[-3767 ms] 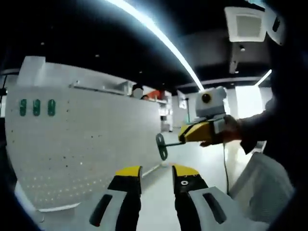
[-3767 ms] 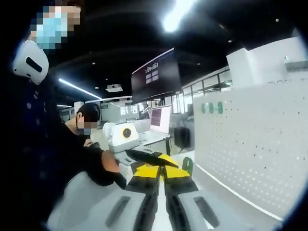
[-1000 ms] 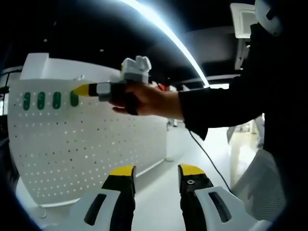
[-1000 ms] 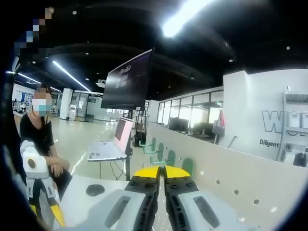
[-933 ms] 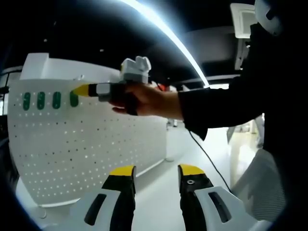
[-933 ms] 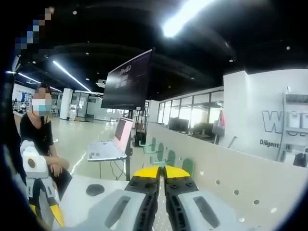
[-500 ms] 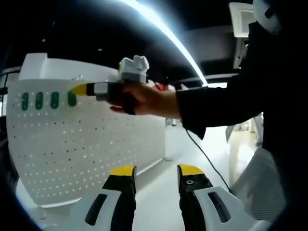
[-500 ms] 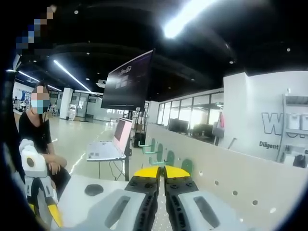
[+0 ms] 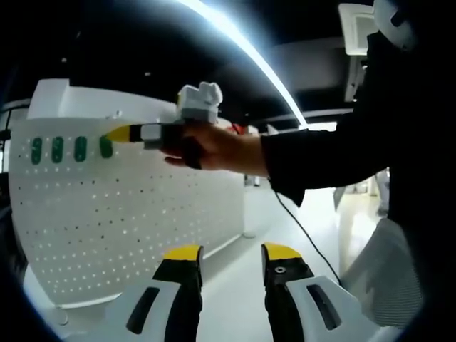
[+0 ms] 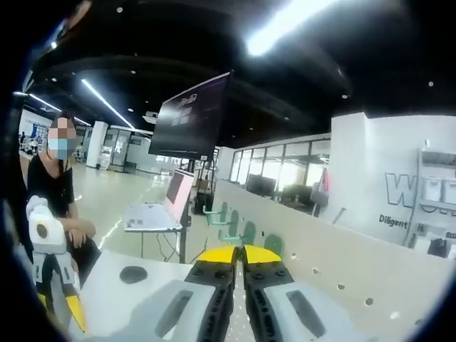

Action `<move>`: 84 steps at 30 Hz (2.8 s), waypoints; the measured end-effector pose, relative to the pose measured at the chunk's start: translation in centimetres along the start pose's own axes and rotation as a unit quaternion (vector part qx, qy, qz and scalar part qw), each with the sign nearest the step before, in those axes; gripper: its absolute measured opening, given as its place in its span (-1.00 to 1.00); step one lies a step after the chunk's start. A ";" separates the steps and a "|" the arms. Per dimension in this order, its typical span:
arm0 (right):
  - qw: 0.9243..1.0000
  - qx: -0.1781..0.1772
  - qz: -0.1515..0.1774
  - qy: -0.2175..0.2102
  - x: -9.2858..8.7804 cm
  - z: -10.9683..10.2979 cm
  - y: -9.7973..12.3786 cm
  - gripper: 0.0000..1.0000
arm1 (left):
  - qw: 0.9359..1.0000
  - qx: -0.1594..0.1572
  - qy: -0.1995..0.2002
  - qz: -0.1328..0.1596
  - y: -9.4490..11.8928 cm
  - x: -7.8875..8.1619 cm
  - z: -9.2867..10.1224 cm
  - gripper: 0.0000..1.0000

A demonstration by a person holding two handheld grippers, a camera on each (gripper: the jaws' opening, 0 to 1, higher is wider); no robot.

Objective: Insert the hook assembly into the mounting plate slot until the hook locks in place.

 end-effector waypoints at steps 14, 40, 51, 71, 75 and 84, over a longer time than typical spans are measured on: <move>1.000 -0.001 0.003 0.022 0.3 -0.2 0.2 -0.99 | 1.000 -0.002 -0.001 0.000 0.0 0.0 0.1 -0.35; 1.000 -0.021 0.019 0.000 -0.2 -0.3 0.1 -1.00 | 1.000 -0.008 -0.003 -0.001 0.0 0.0 0.4 -0.39; 0.999 -0.031 0.029 -0.007 -0.2 -0.1 0.3 -1.00 | 1.000 -0.009 -0.003 -0.004 -0.1 -0.1 0.4 -0.41; 0.999 -0.037 0.032 0.008 0.3 -0.4 0.7 -1.00 | 1.000 -0.015 -0.004 -0.005 -0.2 -0.2 0.6 -0.42; 0.999 -0.039 0.030 0.011 0.1 -0.4 0.6 -1.00 | 1.000 -0.017 -0.005 -0.006 -0.2 -0.2 0.7 -0.43; 0.998 -0.058 0.038 -0.001 -0.4 -0.1 0.8 -1.00 | 1.000 -0.018 -0.004 -0.006 -0.2 -0.2 0.7 -0.43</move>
Point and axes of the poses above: the point that each gripper's makers call its tool centre point, and the gripper's own axes: y roughly backward along the fingers, z roughly to its right, x roughly out of its top, the point moved 2 cm from there along y, roughly backward along the fingers, and after that the axes turned 2 degrees about -z, right-handed, at the moved point
